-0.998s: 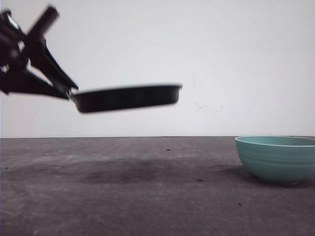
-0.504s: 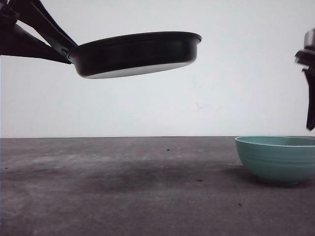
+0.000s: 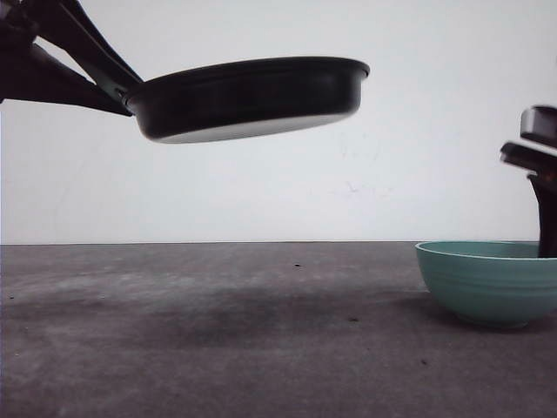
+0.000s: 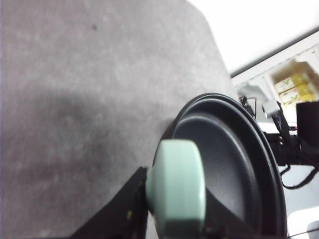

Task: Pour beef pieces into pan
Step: 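Grasp the rim of the green bowl of beef with the right gripper and lift, then tilt the green bowl with the right gripper, pouring beef into the held pan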

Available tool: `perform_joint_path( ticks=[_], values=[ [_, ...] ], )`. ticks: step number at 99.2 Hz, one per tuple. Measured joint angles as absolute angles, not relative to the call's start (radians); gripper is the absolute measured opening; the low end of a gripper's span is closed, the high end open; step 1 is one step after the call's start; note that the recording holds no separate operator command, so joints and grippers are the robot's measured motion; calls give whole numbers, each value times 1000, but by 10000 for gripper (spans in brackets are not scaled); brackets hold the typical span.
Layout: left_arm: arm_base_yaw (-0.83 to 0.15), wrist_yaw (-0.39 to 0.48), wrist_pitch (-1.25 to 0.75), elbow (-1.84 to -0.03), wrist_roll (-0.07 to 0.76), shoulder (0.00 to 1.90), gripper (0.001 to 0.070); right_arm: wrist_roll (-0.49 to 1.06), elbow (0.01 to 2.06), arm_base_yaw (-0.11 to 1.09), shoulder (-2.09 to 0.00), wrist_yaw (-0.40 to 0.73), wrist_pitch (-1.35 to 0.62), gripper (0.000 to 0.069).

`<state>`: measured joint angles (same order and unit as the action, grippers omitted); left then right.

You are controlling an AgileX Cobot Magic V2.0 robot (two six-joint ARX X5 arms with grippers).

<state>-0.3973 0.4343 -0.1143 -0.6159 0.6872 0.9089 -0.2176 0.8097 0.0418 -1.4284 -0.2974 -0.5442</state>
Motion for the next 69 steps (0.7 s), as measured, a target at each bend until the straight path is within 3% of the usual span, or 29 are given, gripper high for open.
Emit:
perform_joint_path(
  ticks=[8,16,40,69],
  values=[
    [-402,434,-118,-616,687,909,60,-218,810,42,-1449,-323,-535,49],
    [-409,433,-129,-616,680,909,60,-218,810,42,-1453,-339,-515,19],
    [-415,433,-157,-616,673,909,60,-218,810,43,-1420,-339,-469,13],
    [-448,403,-265,-635,672,950,60,-294,829,126,-1182,-356,-406,13]
  ],
)
